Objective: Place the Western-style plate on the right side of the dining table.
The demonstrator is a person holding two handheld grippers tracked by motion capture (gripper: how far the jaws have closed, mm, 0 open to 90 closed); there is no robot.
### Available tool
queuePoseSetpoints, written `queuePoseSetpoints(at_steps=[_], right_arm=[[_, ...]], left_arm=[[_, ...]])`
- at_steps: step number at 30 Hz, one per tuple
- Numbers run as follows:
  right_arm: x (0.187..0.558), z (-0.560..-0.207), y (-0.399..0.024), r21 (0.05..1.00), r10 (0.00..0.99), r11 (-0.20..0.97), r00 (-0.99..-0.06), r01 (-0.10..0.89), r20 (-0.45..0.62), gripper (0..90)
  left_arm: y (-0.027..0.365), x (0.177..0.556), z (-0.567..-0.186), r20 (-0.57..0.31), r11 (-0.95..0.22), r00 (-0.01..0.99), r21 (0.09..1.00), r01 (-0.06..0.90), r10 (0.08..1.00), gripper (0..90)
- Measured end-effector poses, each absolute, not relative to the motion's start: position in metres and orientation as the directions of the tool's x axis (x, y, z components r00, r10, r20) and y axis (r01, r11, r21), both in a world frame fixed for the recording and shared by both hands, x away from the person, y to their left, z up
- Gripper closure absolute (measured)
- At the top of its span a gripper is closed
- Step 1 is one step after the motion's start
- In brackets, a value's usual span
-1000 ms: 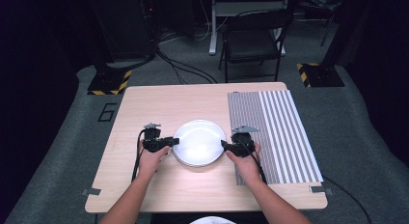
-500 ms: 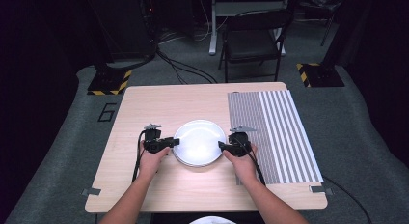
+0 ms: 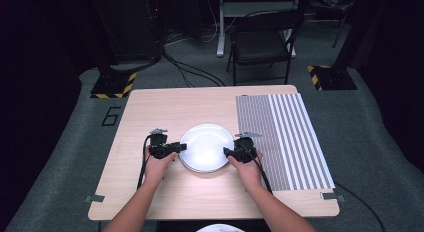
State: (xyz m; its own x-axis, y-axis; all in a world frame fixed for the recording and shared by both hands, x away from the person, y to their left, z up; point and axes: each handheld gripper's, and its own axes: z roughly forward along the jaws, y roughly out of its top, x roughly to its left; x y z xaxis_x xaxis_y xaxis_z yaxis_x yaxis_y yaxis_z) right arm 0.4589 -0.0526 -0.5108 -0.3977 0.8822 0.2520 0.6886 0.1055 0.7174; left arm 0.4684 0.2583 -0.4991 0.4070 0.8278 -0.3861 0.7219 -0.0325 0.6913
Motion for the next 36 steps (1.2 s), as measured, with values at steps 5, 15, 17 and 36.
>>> queuePoseSetpoints(at_steps=[5, 15, 17, 36], right_arm=[[0.459, -0.509, -0.055, 0.723, 0.883, 0.095, -0.393, 0.684, 0.256, 52.5], [0.458, -0.498, -0.067, 0.729, 0.892, 0.067, -0.369, 0.682, 0.262, 53.3], [0.458, -0.497, -0.070, 0.728, 0.894, 0.073, -0.369, 0.681, 0.256, 53.3], [0.457, -0.494, -0.087, 0.734, 0.902, 0.058, -0.351, 0.677, 0.252, 53.6]], left_arm=[[0.257, 0.469, -0.500, -0.400, -0.018, 0.403, 0.690, 0.723, 0.823, 57.6], [0.244, 0.470, -0.503, -0.401, -0.034, 0.424, 0.694, 0.720, 0.812, 57.8], [0.242, 0.470, -0.503, -0.407, -0.030, 0.422, 0.689, 0.724, 0.810, 57.8], [0.225, 0.472, -0.506, -0.398, -0.043, 0.449, 0.708, 0.705, 0.800, 57.2]])
